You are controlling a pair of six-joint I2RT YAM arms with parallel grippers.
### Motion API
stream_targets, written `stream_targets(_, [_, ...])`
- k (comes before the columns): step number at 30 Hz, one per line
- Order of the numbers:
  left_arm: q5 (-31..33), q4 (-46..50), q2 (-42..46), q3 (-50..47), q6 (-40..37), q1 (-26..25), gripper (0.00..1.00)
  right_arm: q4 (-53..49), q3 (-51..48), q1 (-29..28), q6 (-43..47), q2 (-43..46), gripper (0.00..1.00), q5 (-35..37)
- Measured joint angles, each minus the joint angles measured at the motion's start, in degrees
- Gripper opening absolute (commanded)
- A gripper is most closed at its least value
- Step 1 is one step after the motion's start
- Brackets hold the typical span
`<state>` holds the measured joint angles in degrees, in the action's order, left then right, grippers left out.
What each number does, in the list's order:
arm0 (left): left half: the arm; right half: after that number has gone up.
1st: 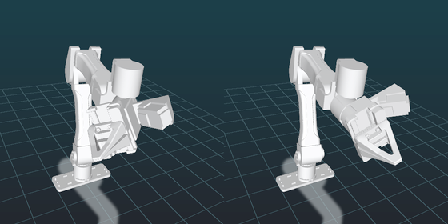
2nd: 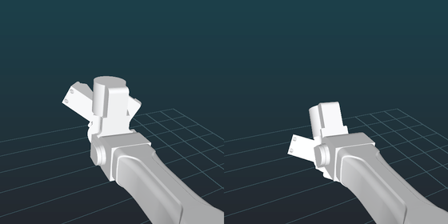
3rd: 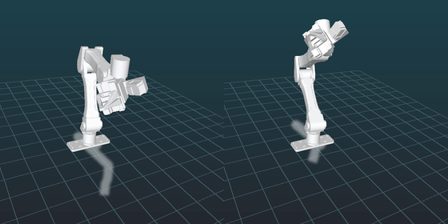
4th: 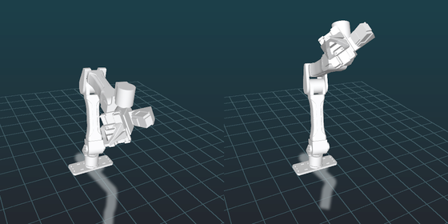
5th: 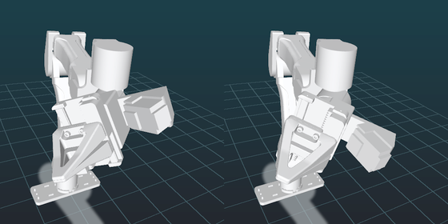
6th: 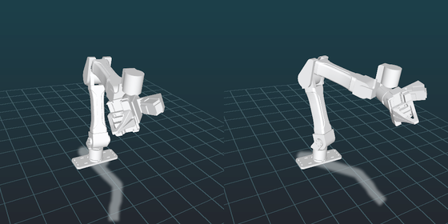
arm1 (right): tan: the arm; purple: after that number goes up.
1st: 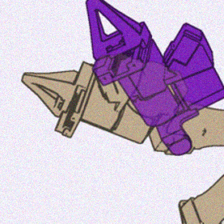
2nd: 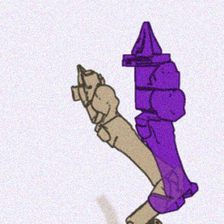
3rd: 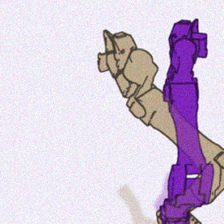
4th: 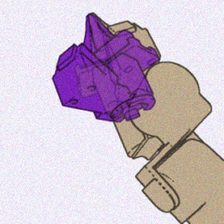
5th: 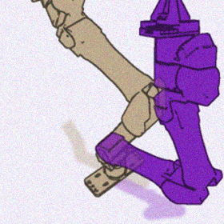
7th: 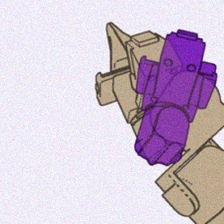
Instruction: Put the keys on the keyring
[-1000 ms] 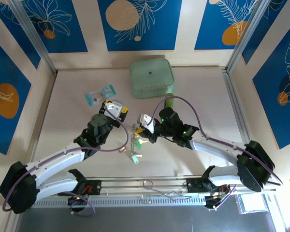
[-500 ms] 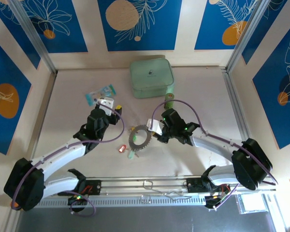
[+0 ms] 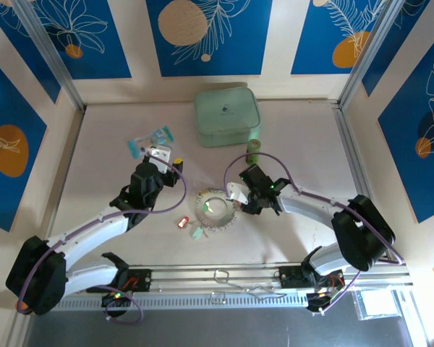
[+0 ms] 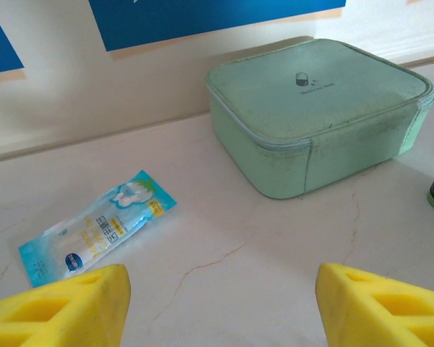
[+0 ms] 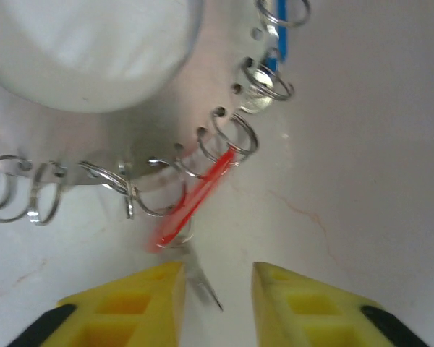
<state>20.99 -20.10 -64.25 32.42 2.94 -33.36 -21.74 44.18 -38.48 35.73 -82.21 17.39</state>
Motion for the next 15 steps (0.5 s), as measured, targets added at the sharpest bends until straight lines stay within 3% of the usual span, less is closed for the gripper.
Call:
stream_targets(4, [-0.2, 0.0, 0.0, 0.0, 0.0, 0.0, 0.68, -0.7, 0.8, 0.7, -1.8, 1.0, 0.4, -0.3])
stream_targets(10, [-1.5, 0.0, -0.3, 0.0, -0.4, 0.0, 0.68, -0.8, 0.8, 0.5, -11.7, 11.4, 0.42, -9.5])
stream_targets(15, [-2.2, 0.0, -1.2, 0.0, -0.4, 0.0, 0.68, 0.9, 0.7, -3.8, -19.9, 14.4, 0.41, -15.3])
